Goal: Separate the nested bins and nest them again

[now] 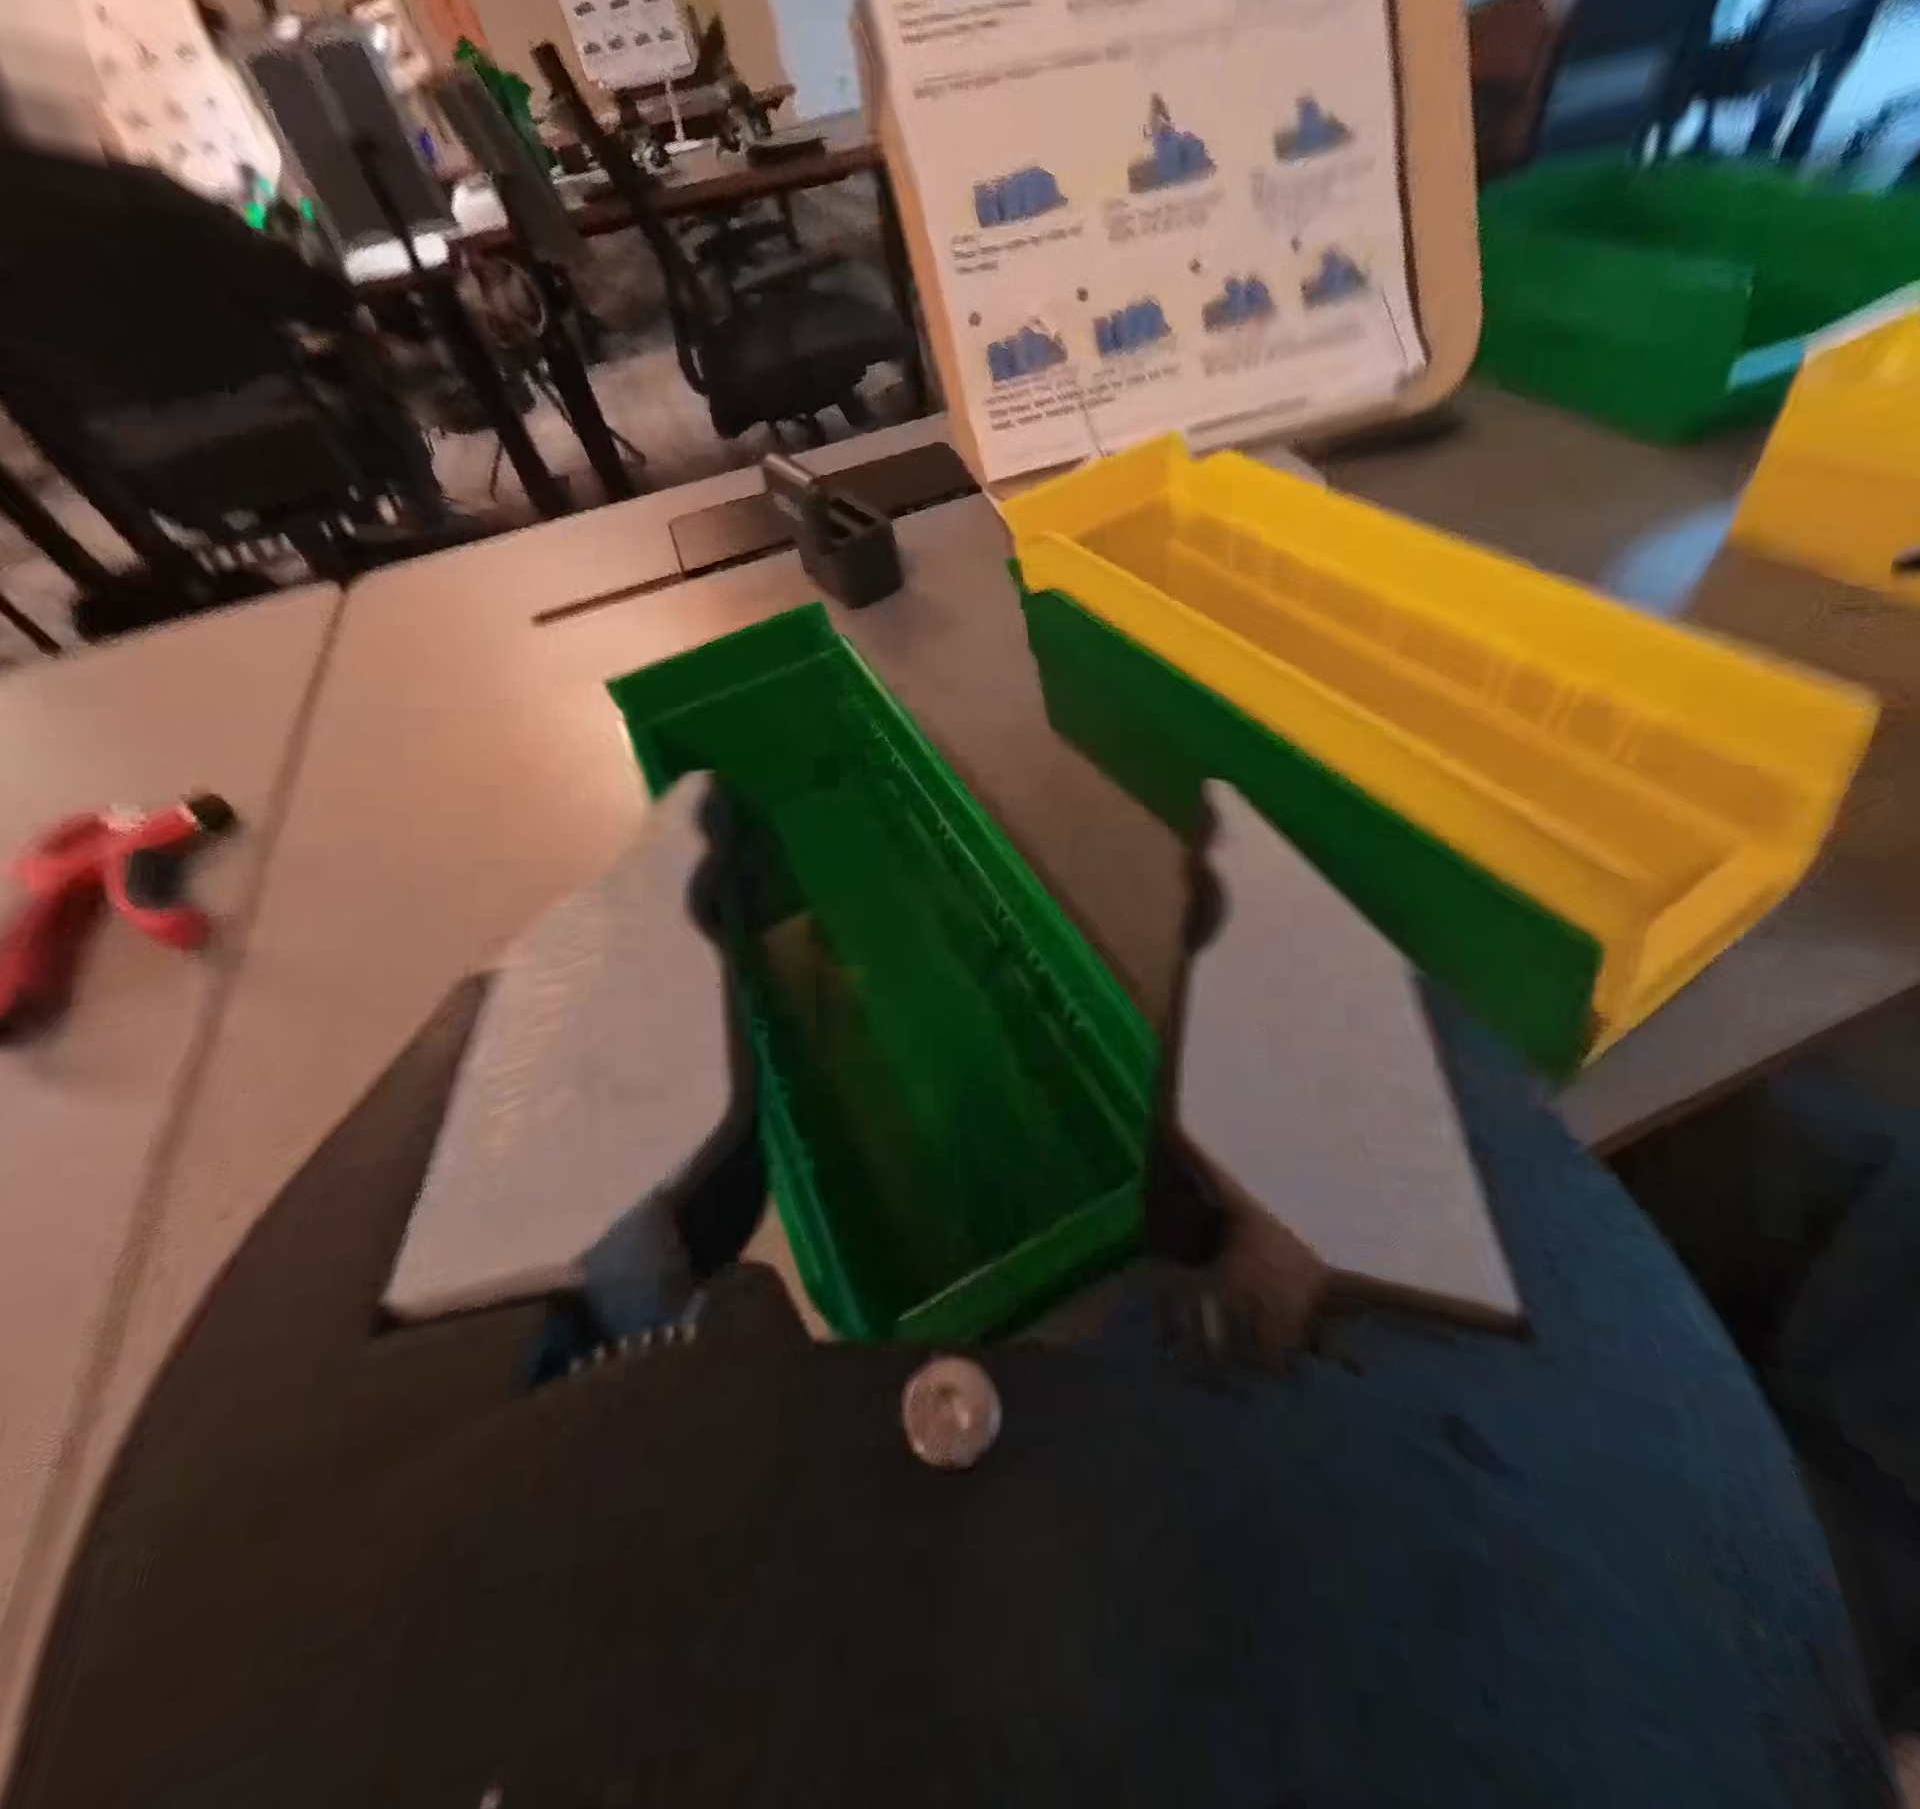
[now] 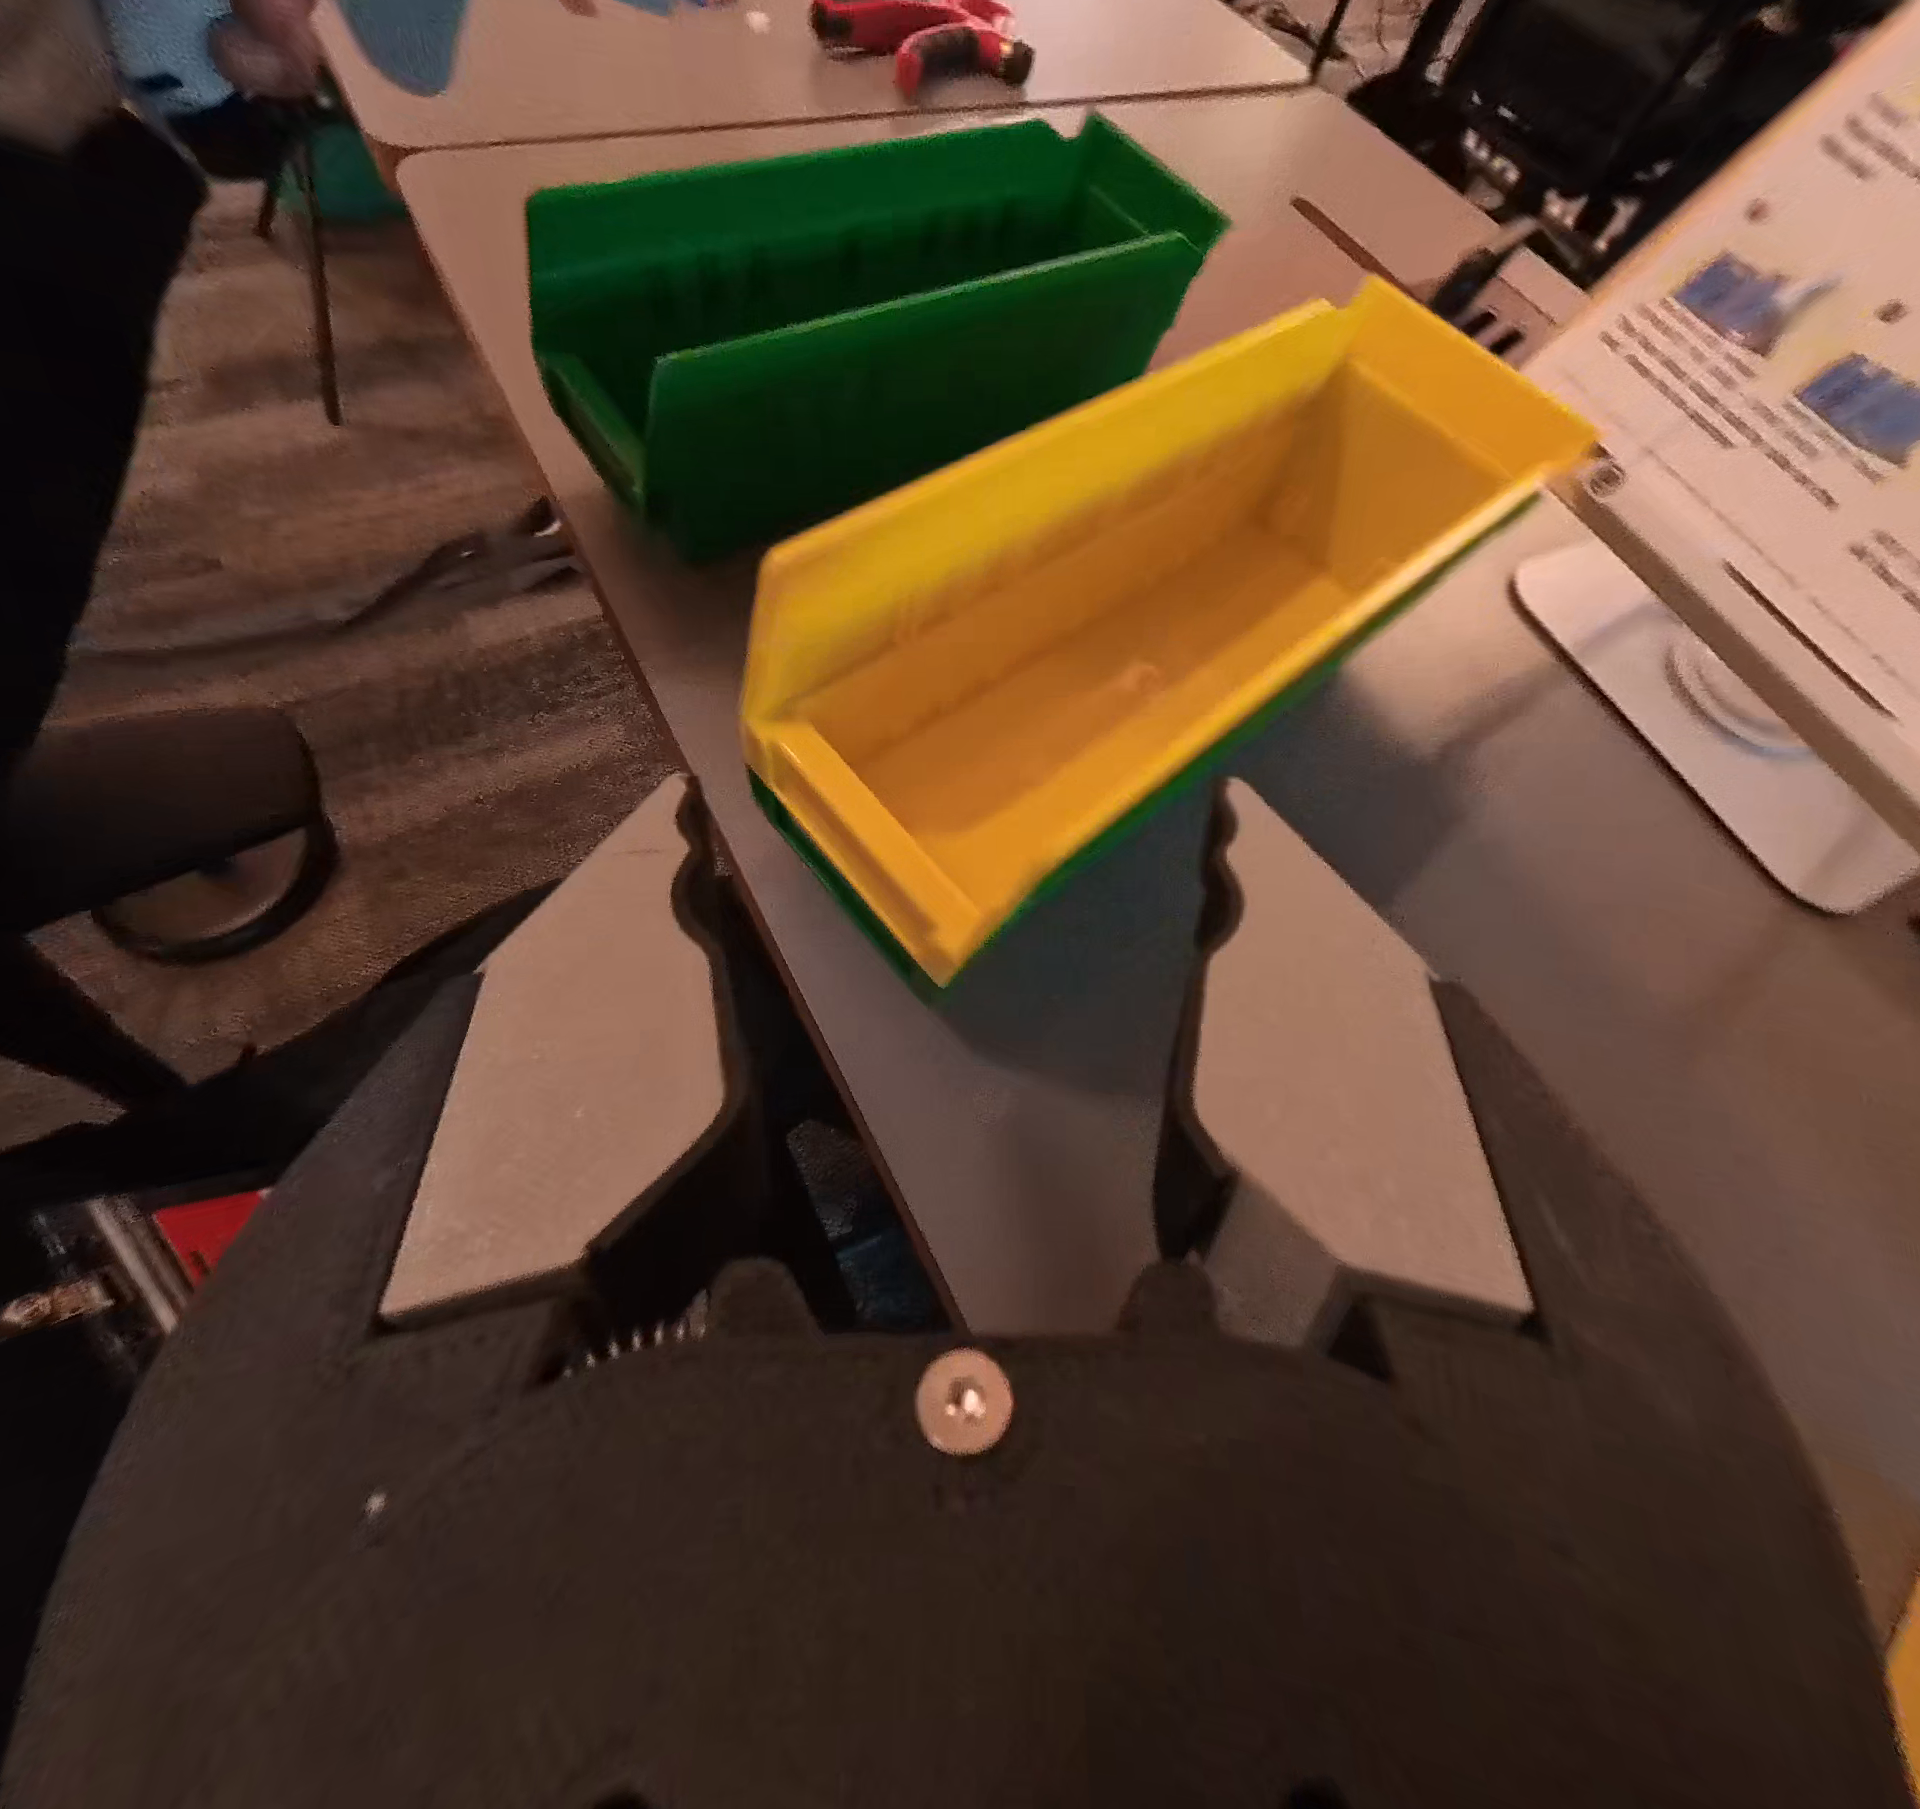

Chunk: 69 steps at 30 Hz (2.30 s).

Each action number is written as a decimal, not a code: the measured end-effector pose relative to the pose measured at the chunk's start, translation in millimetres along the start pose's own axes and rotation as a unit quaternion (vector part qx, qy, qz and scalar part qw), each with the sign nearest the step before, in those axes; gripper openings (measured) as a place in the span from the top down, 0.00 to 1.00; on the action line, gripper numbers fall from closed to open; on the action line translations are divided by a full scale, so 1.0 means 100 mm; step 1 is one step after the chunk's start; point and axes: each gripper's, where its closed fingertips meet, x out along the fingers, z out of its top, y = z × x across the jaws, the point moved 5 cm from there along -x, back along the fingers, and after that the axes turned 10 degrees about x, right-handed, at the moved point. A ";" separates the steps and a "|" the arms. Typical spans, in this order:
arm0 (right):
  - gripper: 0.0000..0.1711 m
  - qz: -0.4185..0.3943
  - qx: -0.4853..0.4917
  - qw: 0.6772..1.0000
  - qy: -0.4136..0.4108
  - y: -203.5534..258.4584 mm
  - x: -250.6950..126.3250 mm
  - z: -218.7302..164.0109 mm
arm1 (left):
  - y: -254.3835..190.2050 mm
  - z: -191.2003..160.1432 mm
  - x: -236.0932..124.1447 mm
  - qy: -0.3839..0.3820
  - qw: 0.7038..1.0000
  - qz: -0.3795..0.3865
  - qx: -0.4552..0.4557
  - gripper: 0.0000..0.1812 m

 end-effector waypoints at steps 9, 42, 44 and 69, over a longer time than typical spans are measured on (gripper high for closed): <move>0.45 -0.004 0.046 0.998 -0.031 -0.50 -0.43 -0.13 | 0.09 -0.36 0.56 0.169 0.979 0.017 -0.111 0.29; 0.50 0.012 0.072 0.997 -0.013 -0.72 -0.69 -0.36 | 0.53 -0.96 0.98 0.505 0.858 -0.031 -0.086 0.47; 0.50 0.018 0.089 0.995 0.038 -0.74 -0.45 -0.52 | 0.58 -0.94 0.95 0.495 0.861 -0.040 -0.110 0.47; 0.54 0.042 0.097 0.989 0.100 -0.36 0.43 -0.70 | -0.43 1.02 0.79 0.322 0.922 -0.204 -0.065 0.45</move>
